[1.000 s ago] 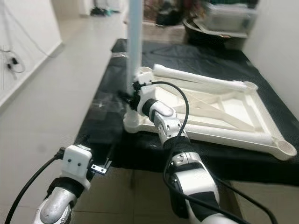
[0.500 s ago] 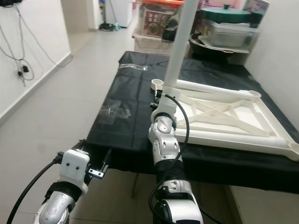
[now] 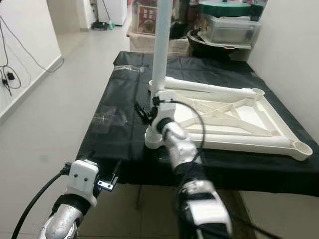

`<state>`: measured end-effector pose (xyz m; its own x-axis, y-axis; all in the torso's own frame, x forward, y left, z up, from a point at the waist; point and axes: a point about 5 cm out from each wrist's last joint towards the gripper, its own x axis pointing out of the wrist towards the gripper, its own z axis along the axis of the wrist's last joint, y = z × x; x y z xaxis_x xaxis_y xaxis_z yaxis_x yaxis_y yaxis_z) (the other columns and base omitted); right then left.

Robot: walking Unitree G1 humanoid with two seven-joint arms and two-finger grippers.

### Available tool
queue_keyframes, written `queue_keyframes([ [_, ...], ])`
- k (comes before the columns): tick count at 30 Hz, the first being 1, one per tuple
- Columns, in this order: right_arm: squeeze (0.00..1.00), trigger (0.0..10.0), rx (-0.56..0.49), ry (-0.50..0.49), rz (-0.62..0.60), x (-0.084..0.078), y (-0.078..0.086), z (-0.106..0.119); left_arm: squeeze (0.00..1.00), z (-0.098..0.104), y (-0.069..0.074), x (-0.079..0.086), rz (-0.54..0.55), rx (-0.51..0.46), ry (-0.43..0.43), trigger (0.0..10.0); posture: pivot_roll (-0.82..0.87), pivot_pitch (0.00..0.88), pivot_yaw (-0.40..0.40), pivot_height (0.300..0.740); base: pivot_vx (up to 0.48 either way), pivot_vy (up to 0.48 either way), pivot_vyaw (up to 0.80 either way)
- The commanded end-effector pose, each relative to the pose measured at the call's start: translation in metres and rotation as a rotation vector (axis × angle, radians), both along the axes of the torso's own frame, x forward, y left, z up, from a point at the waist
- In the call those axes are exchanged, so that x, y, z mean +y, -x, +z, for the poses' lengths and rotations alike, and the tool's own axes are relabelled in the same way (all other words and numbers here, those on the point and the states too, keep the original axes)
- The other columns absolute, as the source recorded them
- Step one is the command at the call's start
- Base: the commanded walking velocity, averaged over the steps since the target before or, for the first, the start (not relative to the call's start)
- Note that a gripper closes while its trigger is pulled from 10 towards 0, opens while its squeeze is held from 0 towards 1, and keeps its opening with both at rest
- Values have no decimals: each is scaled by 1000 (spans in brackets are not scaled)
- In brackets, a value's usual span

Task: Building children table

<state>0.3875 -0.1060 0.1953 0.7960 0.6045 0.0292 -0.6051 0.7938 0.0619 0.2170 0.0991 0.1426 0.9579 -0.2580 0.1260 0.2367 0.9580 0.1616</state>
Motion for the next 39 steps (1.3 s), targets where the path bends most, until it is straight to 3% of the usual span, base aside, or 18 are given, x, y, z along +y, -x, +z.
queue_keyframes([
  [1,0,10000,58,71,236,13,6,-7,0,-3,-1,-1,-7,8,-5,10000,53,60,-70,740,0,0,0],
  [2,0,10000,68,106,357,14,9,-6,0,-3,-2,-1,-7,9,-6,10000,50,59,-71,740,0,0,0],
  [10,0,10000,58,150,559,20,15,0,0,-4,-4,-3,-4,9,-5,10000,50,51,-79,740,0,0,0],
  [11,0,5294,43,150,571,23,14,1,0,-5,-5,-3,-2,7,-4,10000,48,47,-80,740,0,0,0],
  [12,0,5294,43,150,571,23,14,1,0,-5,-5,-3,-2,7,-4,10000,48,47,-80,740,0,0,0],
  [13,0,0,31,148,536,25,12,1,0,-5,-5,-3,-1,7,-4,10000,47,46,-79,740,0,0,0],
  [14,0,0,31,148,536,25,12,1,0,-5,-5,-3,-1,7,-4,10000,47,46,-79,740,0,0,0],
  [16,0,0,15,151,304,22,0,-1,0,-5,-7,-3,0,6,-4,10000,47,42,-78,740,0,0,0],
  [24,0,0,-2,78,-235,3,-2,-14,0,-6,-8,-2,-1,6,-4,10000,53,46,-76,740,0,0,0],
  [26,0,0,-2,78,-235,3,-2,-14,0,-6,-8,-2,-1,6,-4,10000,53,46,-76,740,0,0,0],
  [27,0,0,15,13,-597,-11,6,-14,0,-6,-7,-2,0,7,-6,10000,49,48,-71,740,0,0,0],
  [28,0,0,15,13,-597,-11,6,-14,0,-6,-7,-2,0,7,-6,10000,49,48,-71,740,0,0,0],
  [30,0,0,29,-34,-810,-16,17,-16,0,-6,-7,-1,-1,7,-7,10000,53,48,-70,740,0,0,0],
  [35,0,0,72,-94,-847,11,25,-17,0,-6,-7,-2,-2,8,-10,10000,57,51,-71,740,0,0,0],
  [36,0,3961,74,-111,-788,21,24,-16,0,-6,-7,-2,-2,8,-9,10000,59,52,-72,740,0,0,0],
  [37,0,3961,76,-120,-754,28,23,-15,0,-6,-8,-2,-2,9,-9,10000,59,52,-72,740,0,0,0],
  [38,0,10000,78,-136,-721,32,23,-15,0,-6,-8,-2,-3,9,-9,10000,59,55,-73,740,0,0,0],
  [39,0,10000,79,-147,-702,34,23,-15,0,-6,-8,-2,-3,10,-9,10000,59,55,-73,740,0,0,0],
])
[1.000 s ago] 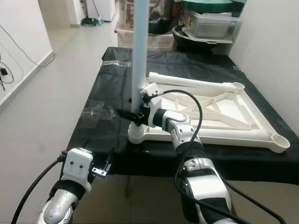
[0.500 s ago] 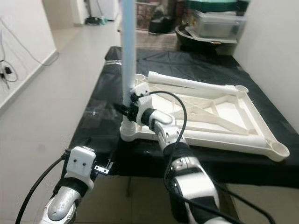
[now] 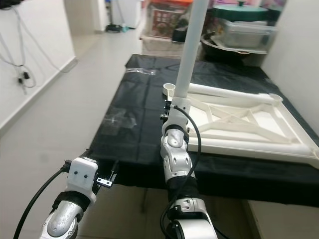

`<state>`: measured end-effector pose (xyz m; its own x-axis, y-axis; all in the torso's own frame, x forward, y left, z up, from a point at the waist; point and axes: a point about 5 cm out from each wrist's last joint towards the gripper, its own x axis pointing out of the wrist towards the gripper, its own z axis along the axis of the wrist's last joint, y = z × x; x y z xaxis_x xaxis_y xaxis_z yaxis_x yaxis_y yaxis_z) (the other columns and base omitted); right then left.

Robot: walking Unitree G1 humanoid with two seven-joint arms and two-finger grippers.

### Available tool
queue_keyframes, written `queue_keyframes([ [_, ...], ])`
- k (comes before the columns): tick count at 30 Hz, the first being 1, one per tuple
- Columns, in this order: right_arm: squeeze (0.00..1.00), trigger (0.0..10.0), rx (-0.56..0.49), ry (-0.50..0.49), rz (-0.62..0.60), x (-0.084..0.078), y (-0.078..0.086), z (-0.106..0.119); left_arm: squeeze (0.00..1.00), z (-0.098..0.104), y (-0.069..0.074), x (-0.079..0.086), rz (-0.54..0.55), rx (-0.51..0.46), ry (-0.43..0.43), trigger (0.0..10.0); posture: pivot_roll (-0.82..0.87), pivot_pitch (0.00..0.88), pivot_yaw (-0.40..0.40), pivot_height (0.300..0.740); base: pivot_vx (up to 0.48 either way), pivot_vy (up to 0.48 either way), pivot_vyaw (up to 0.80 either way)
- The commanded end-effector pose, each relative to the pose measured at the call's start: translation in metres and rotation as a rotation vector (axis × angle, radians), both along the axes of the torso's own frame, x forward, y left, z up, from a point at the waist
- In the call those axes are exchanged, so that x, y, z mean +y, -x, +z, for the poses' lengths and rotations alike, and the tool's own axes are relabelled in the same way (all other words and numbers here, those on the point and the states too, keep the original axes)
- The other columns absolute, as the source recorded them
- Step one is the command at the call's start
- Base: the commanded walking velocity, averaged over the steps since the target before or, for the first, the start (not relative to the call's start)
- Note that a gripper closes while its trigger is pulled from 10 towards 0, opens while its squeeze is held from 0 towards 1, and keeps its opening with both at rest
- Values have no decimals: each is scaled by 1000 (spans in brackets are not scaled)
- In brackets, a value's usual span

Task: Building children table

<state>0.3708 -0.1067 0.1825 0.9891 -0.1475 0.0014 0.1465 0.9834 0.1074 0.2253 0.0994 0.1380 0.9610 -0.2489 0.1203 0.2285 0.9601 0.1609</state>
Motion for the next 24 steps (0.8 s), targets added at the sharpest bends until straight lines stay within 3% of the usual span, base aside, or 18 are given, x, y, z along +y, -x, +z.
queue_keyframes([
  [1,0,10000,-8,-114,91,34,6,-2,0,-2,0,-2,-13,4,-8,10000,59,55,-73,740,0,0,0],
  [2,0,10000,-8,-114,91,34,6,-2,0,-2,0,-2,-13,4,-8,10000,59,55,-73,740,0,0,0],
  [3,1000,10000,-25,-105,114,33,5,-1,0,-2,0,-2,-13,5,-8,10000,52,57,-70,740,0,0,0],
  [5,1000,10000,-39,-100,146,31,3,0,0,-2,0,-2,-14,6,-8,10000,49,55,-71,740,0,0,0],
  [6,953,10000,-64,-100,197,29,1,4,0,-2,-1,-2,-15,8,-7,10000,49,57,-71,740,0,0,0],
  [7,0,10000,-82,-100,231,27,0,7,0,-2,-1,-2,-16,8,-7,10000,49,57,-71,740,0,0,0],
  [8,0,10000,-82,-100,231,27,0,7,0,-2,-1,-2,-16,8,-7,10000,49,57,-71,740,0,0,0],
  [10,0,10000,-80,-128,463,27,-5,9,0,-2,-3,-3,-16,9,-6,10000,48,56,-71,740,0,0,0],
  [13,0,10000,-73,-122,545,25,-7,9,0,-2,-3,-3,-16,9,-5,10000,49,56,-71,740,0,0,0],
  [14,0,10000,-65,-96,697,22,-8,10,0,-3,-3,-3,-18,10,-5,10000,50,57,-66,740,0,0,0],
  [15,0,10000,-65,-96,697,22,-8,10,0,-3,-3,-3,-18,10,-5,10000,50,57,-66,740,0,0,0],
  [17,0,10000,-31,-36,1036,19,-4,15,0,-3,-4,-3,-22,12,-5,10000,50,55,-66,740,0,0,0],
  [19,0,10000,5,9,1214,18,-1,17,0,-3,-4,-3,-22,13,-5,10000,52,58,-70,740,0,0,0],
  [22,0,10000,21,39,1267,19,0,17,0,-3,-4,-3,-21,13,-6,10000,53,59,-69,740,0,0,0],
  [23,0,10000,48,116,1364,21,2,14,0,-4,-4,-3,-20,12,-6,10000,54,58,-72,740,0,0,0],
  [24,0,10000,53,118,1394,23,3,15,0,-4,-4,-3,-20,12,-7,10000,56,58,-75,740,0,0,0],
])
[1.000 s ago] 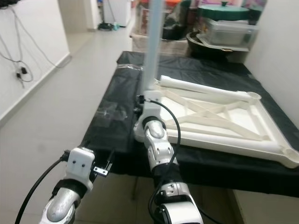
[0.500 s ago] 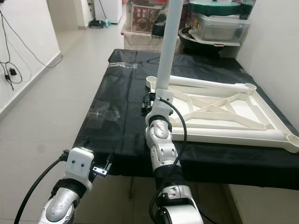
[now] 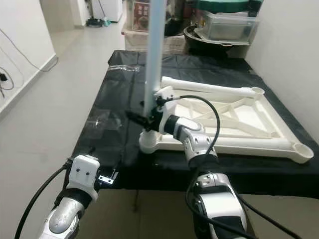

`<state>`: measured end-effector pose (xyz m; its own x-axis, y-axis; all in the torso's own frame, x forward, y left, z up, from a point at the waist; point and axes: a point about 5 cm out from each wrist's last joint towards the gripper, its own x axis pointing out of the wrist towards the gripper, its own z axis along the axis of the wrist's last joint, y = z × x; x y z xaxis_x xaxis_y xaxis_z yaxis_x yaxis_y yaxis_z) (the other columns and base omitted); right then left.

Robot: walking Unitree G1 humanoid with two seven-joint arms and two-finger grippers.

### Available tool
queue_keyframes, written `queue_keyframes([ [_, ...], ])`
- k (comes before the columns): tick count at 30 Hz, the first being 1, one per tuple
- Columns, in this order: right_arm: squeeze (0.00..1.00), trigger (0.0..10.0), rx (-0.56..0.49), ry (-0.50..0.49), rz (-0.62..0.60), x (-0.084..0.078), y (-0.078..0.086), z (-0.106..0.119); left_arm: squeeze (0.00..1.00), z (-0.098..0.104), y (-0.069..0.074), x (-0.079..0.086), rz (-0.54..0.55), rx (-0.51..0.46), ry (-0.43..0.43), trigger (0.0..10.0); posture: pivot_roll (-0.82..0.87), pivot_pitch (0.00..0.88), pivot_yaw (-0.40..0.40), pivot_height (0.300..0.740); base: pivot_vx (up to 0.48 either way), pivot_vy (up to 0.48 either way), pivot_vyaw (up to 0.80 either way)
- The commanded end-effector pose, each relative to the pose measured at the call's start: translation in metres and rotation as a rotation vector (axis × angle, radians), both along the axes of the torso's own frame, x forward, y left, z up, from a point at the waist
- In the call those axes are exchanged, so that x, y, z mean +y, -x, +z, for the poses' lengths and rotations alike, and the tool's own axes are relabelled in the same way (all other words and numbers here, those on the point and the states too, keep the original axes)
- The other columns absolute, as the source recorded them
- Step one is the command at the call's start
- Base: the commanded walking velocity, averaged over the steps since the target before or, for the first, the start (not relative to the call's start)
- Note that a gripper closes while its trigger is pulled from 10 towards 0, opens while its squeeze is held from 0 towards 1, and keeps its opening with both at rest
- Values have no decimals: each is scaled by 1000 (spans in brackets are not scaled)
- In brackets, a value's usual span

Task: Building children table

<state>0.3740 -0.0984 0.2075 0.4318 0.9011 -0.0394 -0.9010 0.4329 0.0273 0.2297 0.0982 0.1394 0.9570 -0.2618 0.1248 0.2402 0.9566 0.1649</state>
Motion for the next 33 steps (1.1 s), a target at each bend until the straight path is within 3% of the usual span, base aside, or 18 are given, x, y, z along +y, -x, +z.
queue_keyframes([
  [1,0,10000,34,48,120,14,6,-10,0,-5,0,-1,-7,17,-4,10000,56,58,-75,740,0,0,0],
  [2,0,10000,38,47,136,16,6,-10,0,-5,0,-1,-6,16,-4,10000,56,58,-75,740,0,0,0],
  [3,0,7725,40,42,146,19,5,-9,0,-5,0,-1,-6,16,-4,10000,54,58,-75,740,0,0,0],
  [5,0,7725,41,41,153,21,5,-8,0,-5,0,-1,-5,16,-4,10000,54,58,-75,740,0,0,0],
  [6,0,0,41,36,167,23,5,-8,0,-5,0,-1,-4,16,-4,10000,55,57,-76,740,0,0,0],
  [11,0,0,16,20,143,24,3,-8,0,-5,0,-1,-4,17,-2,10000,53,58,-75,740,0,0,0],
  [13,0,0,-15,-9,16,23,-3,-5,0,-6,1,-1,-4,19,-1,10000,49,58,-76,740,0,0,0],
  [14,0,0,-52,-16,-106,22,-7,-3,0,-6,0,-1,-4,19,-1,10000,47,55,-74,740,0,0,0],
  [17,0,0,-77,-20,-186,20,-10,-2,0,-6,0,-1,-3,20,-2,10000,46,56,-73,740,0,0,0],
  [18,0,0,-76,-35,-340,16,-14,-3,0,-6,-1,-1,-4,20,-2,10000,45,51,-70,740,0,0,0],
  [20,0,0,-76,-35,-340,16,-14,-3,0,-6,-1,-1,-4,20,-2,10000,45,51,-70,740,0,0,0],
  [21,0,0,-59,-50,-541,8,-18,-7,0,-7,-1,-1,-4,20,-2,10000,44,46,-71,740,0,0,0],
  [23,0,0,-59,-50,-541,8,-18,-7,0,-7,-1,-1,-4,20,-2,10000,44,46,-71,740,0,0,0],
  [25,0,0,33,-88,-1115,-25,-13,-22,0,-8,-2,-1,-5,21,-4,10000,41,24,-72,740,0,0,0],
  [26,0,0,33,-88,-1115,-25,-13,-22,0,-8,-2,-1,-5,21,-4,10000,41,24,-72,740,0,0,0],
  [27,0,0,71,-97,-1308,-37,-5,-29,0,-9,-1,-1,-9,20,-7,10000,46,15,-74,740,0,0,0],
  [28,0,0,107,-111,-1411,-42,2,-34,0,-9,-1,-2,-10,19,-9,10000,46,15,-74,740,0,0,0],
  [33,0,0,125,-133,-1442,-36,5,-38,0,-10,-2,-2,-9,18,-15,10000,52,0,-78,740,0,0,0],
])
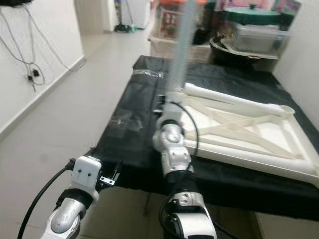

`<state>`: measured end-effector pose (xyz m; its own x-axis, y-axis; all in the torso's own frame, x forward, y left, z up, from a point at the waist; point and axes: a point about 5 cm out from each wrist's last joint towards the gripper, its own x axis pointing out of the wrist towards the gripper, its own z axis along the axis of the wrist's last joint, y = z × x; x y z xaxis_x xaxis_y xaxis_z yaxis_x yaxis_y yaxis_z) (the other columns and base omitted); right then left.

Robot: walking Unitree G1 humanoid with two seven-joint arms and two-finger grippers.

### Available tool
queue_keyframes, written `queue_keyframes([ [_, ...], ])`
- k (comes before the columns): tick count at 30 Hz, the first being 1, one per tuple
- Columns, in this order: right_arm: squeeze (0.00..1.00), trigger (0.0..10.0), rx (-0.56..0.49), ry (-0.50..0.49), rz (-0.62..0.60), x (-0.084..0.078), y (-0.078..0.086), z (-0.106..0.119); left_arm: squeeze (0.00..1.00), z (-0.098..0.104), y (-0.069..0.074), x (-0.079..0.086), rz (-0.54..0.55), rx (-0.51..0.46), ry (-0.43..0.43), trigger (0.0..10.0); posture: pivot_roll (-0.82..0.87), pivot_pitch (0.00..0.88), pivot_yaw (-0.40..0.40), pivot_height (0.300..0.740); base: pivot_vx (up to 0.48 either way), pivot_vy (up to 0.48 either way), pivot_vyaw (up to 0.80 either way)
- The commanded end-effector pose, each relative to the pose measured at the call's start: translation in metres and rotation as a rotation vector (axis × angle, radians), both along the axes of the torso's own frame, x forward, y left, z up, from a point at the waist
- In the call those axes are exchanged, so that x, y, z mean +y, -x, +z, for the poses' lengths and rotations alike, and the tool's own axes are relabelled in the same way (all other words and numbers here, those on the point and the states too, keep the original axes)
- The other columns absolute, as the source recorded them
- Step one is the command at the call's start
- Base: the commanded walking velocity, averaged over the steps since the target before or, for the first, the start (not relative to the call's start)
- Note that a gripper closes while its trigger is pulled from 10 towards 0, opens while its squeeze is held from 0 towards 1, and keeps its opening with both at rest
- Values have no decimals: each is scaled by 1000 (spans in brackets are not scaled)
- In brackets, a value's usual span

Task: Building children table

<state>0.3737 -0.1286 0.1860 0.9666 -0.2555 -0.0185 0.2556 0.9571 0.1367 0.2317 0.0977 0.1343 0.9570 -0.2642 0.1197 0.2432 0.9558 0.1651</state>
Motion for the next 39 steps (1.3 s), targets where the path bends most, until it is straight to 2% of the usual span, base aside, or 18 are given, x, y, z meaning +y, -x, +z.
queue_keyframes([
  [1,0,0,56,-72,-58,-2,5,-17,0,-5,0,-2,-6,13,-15,10000,54,0,-78,740,0,0,0],
  [3,0,0,56,-72,-58,-2,5,-17,0,-5,0,-2,-6,13,-15,10000,54,0,-78,740,0,0,0],
  [4,0,10000,39,-60,-11,6,3,-16,0,-7,0,-2,-5,15,-17,10000,52,0,-79,740,0,0,0],
  [5,0,10000,39,-60,-11,6,3,-16,0,-7,0,-2,-5,15,-17,10000,52,0,-79,740,0,0,0],
  [6,1000,10000,6,-48,53,13,0,-14,0,-8,1,-2,-4,17,-17,10000,50,0,-81,740,0,0,0],
  [9,1000,10000,-46,-50,151,22,-3,-10,0,-11,1,-2,-4,21,-18,10000,48,0,-77,740,0,0,0],
  [10,0,10000,-78,-43,184,24,-3,-6,0,-11,1,-3,-4,22,-18,10000,47,0,-79,740,0,0,0],
  [16,0,10000,-141,-62,411,34,-6,2,0,-12,0,-3,-5,24,-17,10000,44,0,-77,740,0,0,0],
  [18,0,10000,-137,-62,566,39,-6,4,0,-13,0,-3,-7,25,-17,10000,43,0,-76,740,0,0,0],
  [19,0,10000,-112,-23,774,41,-4,3,0,-13,0,-4,-8,26,-17,10000,43,0,-77,740,0,0,0],
  [20,0,10000,-112,-23,774,41,-4,3,0,-13,0,-4,-8,26,-17,10000,43,0,-77,740,0,0,0],
  [22,0,10000,-36,46,1105,40,2,-2,0,-13,-1,-4,-11,25,-16,10000,45,0,-77,740,0,0,0],
  [23,0,10000,-36,46,1105,40,2,-2,0,-13,-1,-4,-11,25,-16,10000,45,0,-77,740,0,0,0],
  [25,0,10000,8,80,1349,40,10,-4,0,-13,-1,-5,-13,25,-15,10000,49,0,-84,740,0,0,0],
  [31,0,10000,34,116,1606,54,17,-4,0,-13,-2,-4,-7,21,-11,10000,63,0,-94,740,0,0,0],
  [35,0,10000,32,189,1624,61,17,-5,0,-13,-1,-5,-10,20,-16,10000,62,0,-94,740,0,0,0],
  [36,0,0,18,192,1609,63,15,-3,0,-13,-1,-5,-10,20,-17,10000,61,0,-94,740,0,0,0],
  [39,0,0,-26,166,1511,65,9,2,0,-13,-1,-5,-12,19,-18,10000,60,0,-96,740,0,0,0],
])
